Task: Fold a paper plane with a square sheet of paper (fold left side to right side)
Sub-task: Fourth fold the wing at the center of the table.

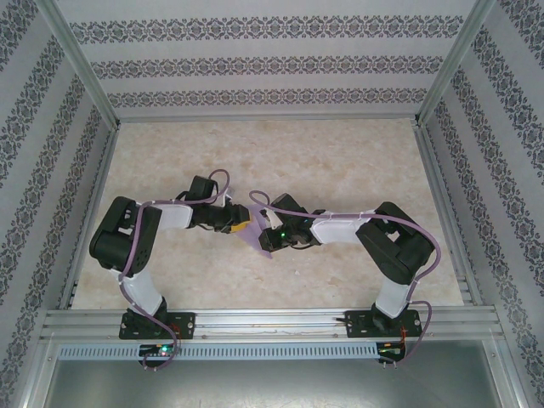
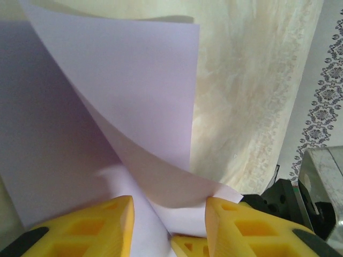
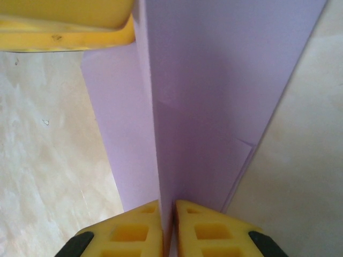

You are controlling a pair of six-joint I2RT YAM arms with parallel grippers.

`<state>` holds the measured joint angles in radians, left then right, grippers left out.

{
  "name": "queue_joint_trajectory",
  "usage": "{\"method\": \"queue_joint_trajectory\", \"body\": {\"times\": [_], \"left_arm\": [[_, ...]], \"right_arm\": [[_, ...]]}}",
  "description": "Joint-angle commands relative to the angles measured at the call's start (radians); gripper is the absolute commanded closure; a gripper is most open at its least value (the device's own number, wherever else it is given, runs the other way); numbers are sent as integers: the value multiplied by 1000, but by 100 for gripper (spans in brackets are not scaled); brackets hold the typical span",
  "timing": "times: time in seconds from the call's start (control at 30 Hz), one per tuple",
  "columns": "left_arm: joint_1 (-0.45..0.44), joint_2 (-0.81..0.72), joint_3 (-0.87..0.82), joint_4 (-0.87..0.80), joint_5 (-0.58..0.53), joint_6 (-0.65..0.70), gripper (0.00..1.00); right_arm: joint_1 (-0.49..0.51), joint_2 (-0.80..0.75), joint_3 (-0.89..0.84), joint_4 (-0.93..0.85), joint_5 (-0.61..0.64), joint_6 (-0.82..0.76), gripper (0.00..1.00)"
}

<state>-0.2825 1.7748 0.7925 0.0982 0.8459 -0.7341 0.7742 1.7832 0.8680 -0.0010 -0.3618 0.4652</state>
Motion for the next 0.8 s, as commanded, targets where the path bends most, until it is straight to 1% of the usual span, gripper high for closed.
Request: {"method": "queue_joint_trajectory", "body": {"times": [0.0,0.53,0.77], "left_arm": [[-18,18,29,-7,-28,20,61],[-22,63,85,-142,-111,103,61],[-23,78,90,-169,-134,122,61]], "right_arm": [[-6,25,-20,-16,-4,-19,85],[-4,28,-17,-33,7,-53,81],[-2,28,-17,-27,-5,-58,80]]}}
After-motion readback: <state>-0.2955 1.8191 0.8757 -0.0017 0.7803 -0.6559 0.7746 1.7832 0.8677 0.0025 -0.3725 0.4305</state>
